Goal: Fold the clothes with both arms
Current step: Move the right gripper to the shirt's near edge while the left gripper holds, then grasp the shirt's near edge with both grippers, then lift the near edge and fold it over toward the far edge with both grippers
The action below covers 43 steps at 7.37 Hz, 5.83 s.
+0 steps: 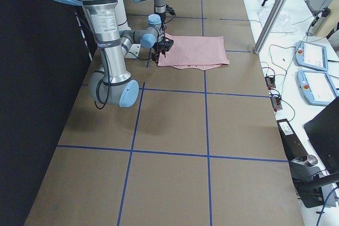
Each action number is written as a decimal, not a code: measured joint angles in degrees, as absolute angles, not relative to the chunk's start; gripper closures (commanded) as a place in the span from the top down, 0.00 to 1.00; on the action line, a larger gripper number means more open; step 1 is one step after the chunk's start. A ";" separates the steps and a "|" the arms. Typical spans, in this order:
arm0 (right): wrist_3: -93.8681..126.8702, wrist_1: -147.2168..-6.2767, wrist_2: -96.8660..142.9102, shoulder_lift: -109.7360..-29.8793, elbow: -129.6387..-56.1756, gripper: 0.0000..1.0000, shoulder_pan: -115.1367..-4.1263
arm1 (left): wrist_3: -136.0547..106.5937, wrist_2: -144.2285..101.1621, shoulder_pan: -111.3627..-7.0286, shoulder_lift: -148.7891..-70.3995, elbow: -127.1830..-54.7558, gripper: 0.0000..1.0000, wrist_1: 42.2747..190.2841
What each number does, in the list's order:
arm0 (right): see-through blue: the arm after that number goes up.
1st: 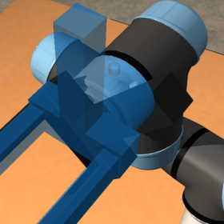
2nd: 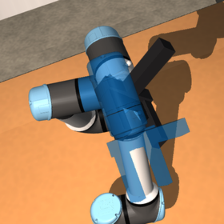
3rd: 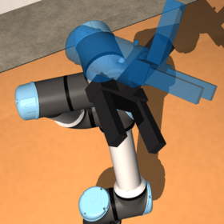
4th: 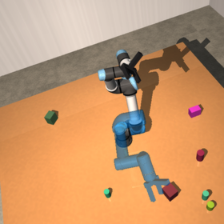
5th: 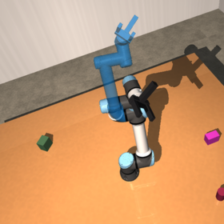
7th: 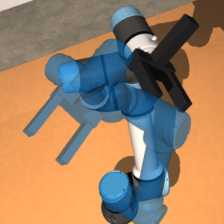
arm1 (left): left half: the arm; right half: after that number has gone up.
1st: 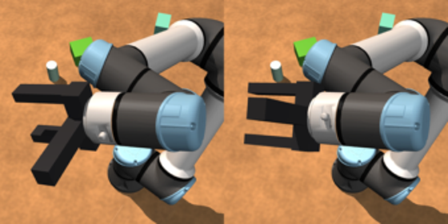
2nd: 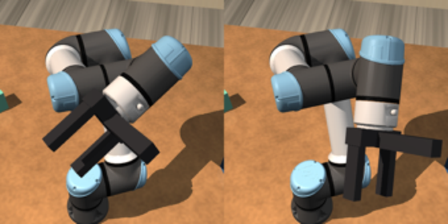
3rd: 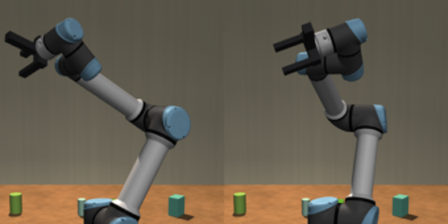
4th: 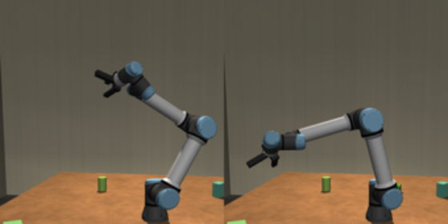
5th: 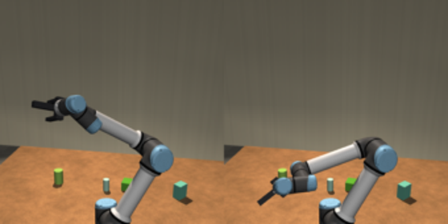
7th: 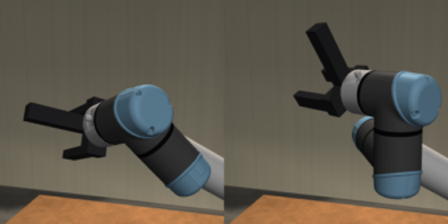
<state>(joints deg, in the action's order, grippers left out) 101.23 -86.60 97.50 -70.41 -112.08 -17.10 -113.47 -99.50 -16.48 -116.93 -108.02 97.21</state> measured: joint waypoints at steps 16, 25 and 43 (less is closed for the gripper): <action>101.21 -86.54 95.87 -67.30 -106.25 0.00 -16.82 | -113.20 -99.49 -16.49 -117.02 -107.38 0.00 97.47; 101.79 -86.47 95.73 -68.15 -113.57 0.00 -17.74 | -113.36 -99.09 -14.62 -116.69 -112.63 0.00 94.77; 93.58 -77.63 99.09 -61.98 -105.54 0.00 -27.74 | -110.72 -97.34 -20.45 -117.45 -115.01 0.00 90.26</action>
